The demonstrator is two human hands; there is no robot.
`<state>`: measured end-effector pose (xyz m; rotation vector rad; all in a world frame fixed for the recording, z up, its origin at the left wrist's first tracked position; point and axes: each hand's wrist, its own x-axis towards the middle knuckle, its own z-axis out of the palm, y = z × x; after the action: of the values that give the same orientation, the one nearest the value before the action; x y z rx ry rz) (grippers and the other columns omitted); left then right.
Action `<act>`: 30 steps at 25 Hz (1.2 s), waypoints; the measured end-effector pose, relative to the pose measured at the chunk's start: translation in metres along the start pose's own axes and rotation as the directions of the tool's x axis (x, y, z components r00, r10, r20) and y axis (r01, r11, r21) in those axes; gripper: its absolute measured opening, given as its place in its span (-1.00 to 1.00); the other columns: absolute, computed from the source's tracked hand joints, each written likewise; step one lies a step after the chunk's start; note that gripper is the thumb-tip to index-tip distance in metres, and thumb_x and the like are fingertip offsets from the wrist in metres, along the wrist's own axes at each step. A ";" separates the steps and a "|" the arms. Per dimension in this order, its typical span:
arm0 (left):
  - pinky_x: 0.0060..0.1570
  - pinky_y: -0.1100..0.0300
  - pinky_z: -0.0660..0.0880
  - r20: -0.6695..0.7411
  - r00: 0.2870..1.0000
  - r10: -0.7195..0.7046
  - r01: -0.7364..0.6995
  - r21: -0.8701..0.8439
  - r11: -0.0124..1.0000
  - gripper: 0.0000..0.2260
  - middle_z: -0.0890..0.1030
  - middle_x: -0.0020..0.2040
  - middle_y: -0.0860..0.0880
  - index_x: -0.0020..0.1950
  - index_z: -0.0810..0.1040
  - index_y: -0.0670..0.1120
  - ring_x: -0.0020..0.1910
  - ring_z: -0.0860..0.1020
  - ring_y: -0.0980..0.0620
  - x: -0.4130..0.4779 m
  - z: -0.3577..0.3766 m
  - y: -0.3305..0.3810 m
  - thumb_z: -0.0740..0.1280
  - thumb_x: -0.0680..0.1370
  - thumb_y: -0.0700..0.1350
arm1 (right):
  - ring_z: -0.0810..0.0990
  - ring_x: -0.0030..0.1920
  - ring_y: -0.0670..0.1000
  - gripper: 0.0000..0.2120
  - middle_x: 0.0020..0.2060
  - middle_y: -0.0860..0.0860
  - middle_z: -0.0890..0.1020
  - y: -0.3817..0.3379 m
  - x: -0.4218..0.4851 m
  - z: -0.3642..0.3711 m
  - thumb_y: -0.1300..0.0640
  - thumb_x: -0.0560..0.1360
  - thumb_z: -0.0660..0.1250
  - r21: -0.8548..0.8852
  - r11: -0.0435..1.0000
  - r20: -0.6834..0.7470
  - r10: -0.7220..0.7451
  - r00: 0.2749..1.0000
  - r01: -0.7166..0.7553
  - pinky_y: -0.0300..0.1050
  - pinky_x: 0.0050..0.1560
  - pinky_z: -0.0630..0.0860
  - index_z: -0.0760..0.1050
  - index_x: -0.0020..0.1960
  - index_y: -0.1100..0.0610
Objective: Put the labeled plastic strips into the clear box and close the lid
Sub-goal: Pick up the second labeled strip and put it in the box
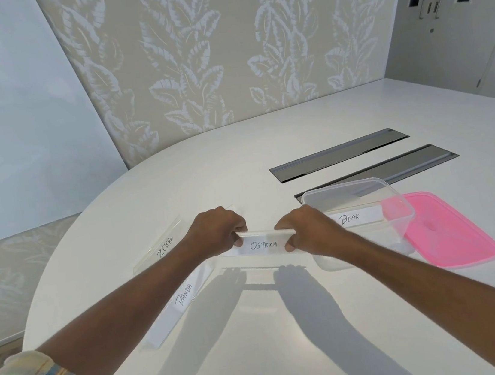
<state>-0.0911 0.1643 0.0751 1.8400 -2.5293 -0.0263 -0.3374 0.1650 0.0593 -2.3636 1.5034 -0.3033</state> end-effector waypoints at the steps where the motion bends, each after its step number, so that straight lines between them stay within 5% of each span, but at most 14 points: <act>1: -0.19 0.19 0.44 -0.011 1.000 -0.001 0.001 0.008 1.000 -0.60 0.76 -0.01 0.22 0.17 0.69 0.08 0.11 0.63 0.09 0.000 -0.007 0.004 0.28 0.47 -0.30 | 0.68 0.01 0.08 -0.63 -0.01 0.01 0.75 0.003 0.001 -0.009 0.21 0.38 0.58 0.001 1.000 -0.004 -0.010 1.000 0.010 -0.01 0.02 0.62 0.71 0.17 0.04; 4: -0.09 0.13 0.56 -0.059 0.998 0.005 -0.002 0.050 0.999 -0.61 0.76 -0.02 0.19 0.16 0.69 0.08 0.06 0.66 0.03 0.003 -0.023 0.019 0.30 0.46 -0.27 | 0.67 -0.08 0.06 -0.64 -0.10 0.00 0.74 0.015 0.004 -0.036 0.24 0.34 0.57 0.014 1.000 -0.015 -0.016 1.000 0.016 0.02 -0.03 0.64 0.72 0.11 0.00; 9: -0.22 0.18 0.49 -0.140 0.989 0.037 -0.021 0.115 0.993 -0.61 0.76 -0.06 0.23 0.13 0.68 0.07 -0.02 0.64 0.02 0.023 -0.040 0.052 0.27 0.45 -0.30 | 0.66 -0.18 -0.07 -0.57 -0.08 -0.06 0.76 0.043 0.001 -0.075 0.29 0.32 0.58 0.001 1.000 -0.042 0.009 0.999 -0.009 -0.28 -0.39 0.50 0.74 0.13 -0.05; 15: -0.12 0.08 0.58 -0.144 0.985 0.093 -0.077 0.116 0.990 -0.70 0.75 -0.02 0.10 0.12 0.69 0.09 -0.01 0.66 -0.06 0.059 -0.052 0.100 0.33 0.50 -0.22 | 0.72 -0.11 0.02 -0.55 -0.14 -0.04 0.76 0.087 -0.009 -0.110 0.35 0.29 0.61 0.053 0.996 -0.094 0.083 0.992 -0.078 0.06 -0.07 0.69 0.76 0.09 -0.04; 21: -0.19 0.15 0.40 -0.129 0.984 0.122 -0.108 0.108 0.988 -0.75 0.74 -0.01 0.09 0.07 0.68 0.06 0.05 0.63 -0.07 0.098 -0.042 0.146 0.36 0.52 -0.25 | 0.68 -0.16 -0.06 -0.55 -0.15 -0.07 0.75 0.138 -0.017 -0.121 0.37 0.27 0.62 0.061 0.992 -0.133 0.119 0.984 -0.112 -0.11 -0.14 0.63 0.77 0.06 -0.02; 24: -0.18 0.13 0.39 -0.114 0.984 0.138 -0.127 0.101 0.987 -0.78 0.73 0.03 0.05 0.09 0.68 0.06 0.08 0.64 -0.11 0.113 -0.030 0.164 0.38 0.54 -0.21 | 0.69 -0.06 0.03 -0.53 -0.04 0.00 0.75 0.163 -0.017 -0.118 0.35 0.27 0.64 0.056 0.986 -0.125 0.165 0.978 -0.159 -0.01 -0.02 0.67 0.74 0.13 0.01; 30: -0.17 0.12 0.44 -0.069 0.986 0.152 -0.145 0.102 0.984 -0.91 0.70 0.00 -0.01 0.04 0.67 -0.02 0.05 0.65 -0.15 0.140 -0.003 0.186 0.43 0.57 -0.07 | 0.73 -0.04 0.03 -0.56 -0.12 -0.03 0.77 0.203 -0.012 -0.111 0.38 0.22 0.65 0.061 0.983 -0.058 0.179 0.982 -0.175 0.00 0.02 0.66 0.75 0.03 0.05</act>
<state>-0.3109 0.0881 0.0820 1.6419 -2.6497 0.1682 -0.5508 0.0786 0.0846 -2.1784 1.6983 -0.3741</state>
